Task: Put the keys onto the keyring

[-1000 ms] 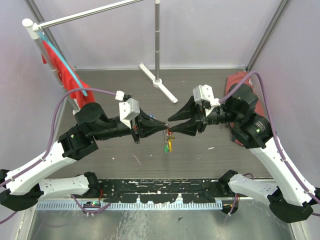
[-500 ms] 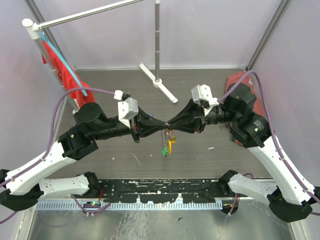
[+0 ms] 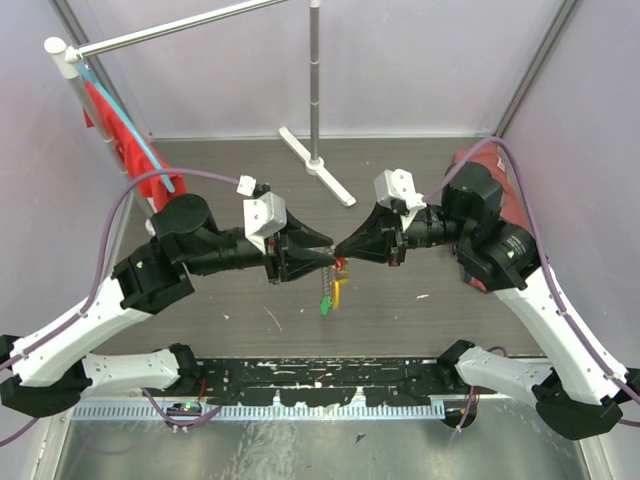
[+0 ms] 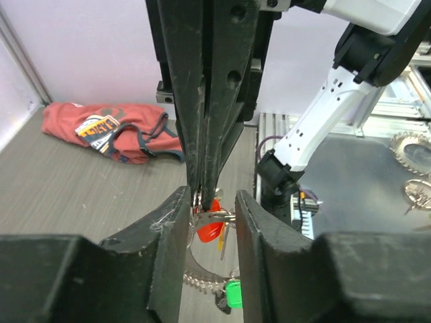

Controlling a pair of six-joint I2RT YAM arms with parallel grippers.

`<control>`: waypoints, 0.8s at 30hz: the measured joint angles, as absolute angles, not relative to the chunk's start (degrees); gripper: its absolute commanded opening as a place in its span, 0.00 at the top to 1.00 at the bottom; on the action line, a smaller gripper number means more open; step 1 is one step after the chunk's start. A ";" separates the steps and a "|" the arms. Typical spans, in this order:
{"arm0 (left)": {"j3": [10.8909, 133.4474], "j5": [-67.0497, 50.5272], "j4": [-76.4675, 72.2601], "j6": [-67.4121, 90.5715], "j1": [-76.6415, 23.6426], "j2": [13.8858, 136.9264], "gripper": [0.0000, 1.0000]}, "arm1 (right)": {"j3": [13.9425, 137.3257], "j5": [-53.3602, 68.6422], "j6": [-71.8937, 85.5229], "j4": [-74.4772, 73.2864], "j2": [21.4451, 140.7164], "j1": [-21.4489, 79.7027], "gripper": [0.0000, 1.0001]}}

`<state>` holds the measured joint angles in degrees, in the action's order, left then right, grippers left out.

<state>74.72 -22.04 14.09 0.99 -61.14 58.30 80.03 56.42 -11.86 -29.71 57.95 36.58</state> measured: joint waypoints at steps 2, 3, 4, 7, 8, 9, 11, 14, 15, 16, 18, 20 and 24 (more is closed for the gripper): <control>77.34 -22.04 17.45 -0.23 -61.17 59.11 0.53 | 80.86 55.33 -13.23 -31.99 58.59 36.58 0.99; 78.76 -21.98 19.27 -0.93 -61.17 59.44 0.51 | 81.30 54.70 -13.98 -33.32 58.89 36.58 0.99; 79.79 -21.85 20.60 -1.54 -61.17 59.64 0.50 | 81.56 54.22 -14.72 -34.26 59.05 36.58 0.99; 83.85 -21.04 26.04 -3.55 -61.17 60.62 0.47 | 82.72 52.75 -16.62 -37.60 59.44 36.58 0.99; 85.12 -20.80 27.73 -4.16 -61.17 61.06 0.46 | 83.20 52.45 -17.28 -38.61 59.66 36.58 0.99; 87.33 -20.23 30.57 -5.10 -61.17 61.67 0.45 | 83.61 52.21 -17.82 -39.35 59.88 36.58 0.99; 89.30 -19.73 33.28 -6.11 -61.17 63.33 0.45 | 84.79 51.64 -19.07 -41.39 60.55 36.58 0.99; 90.89 -18.94 36.58 -7.40 -61.17 65.30 0.44 | 85.62 51.00 -20.27 -43.20 61.23 36.58 0.99; 91.11 -18.59 37.80 -7.70 -61.17 65.98 0.44 | 85.73 50.83 -20.62 -43.75 61.41 36.58 0.99; 91.26 -18.33 38.72 -7.97 -61.17 66.54 0.44 | 85.80 50.68 -20.93 -44.25 61.49 36.58 0.99; 91.79 -17.87 40.56 -8.58 -61.17 67.70 0.44 | 85.84 50.50 -21.30 -45.21 61.56 36.58 0.99; 92.73 -17.41 42.30 -9.08 -61.17 68.86 0.43 | 85.84 50.43 -21.69 -45.93 61.56 36.58 0.99; 94.89 -17.02 44.49 -10.07 -61.17 70.43 0.45 | 85.84 50.72 -22.33 -46.46 61.58 36.58 0.99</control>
<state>94.89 -17.02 44.49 -10.07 -61.17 70.43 85.84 50.72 -22.33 -46.46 61.58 36.58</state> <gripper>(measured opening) 0.575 0.034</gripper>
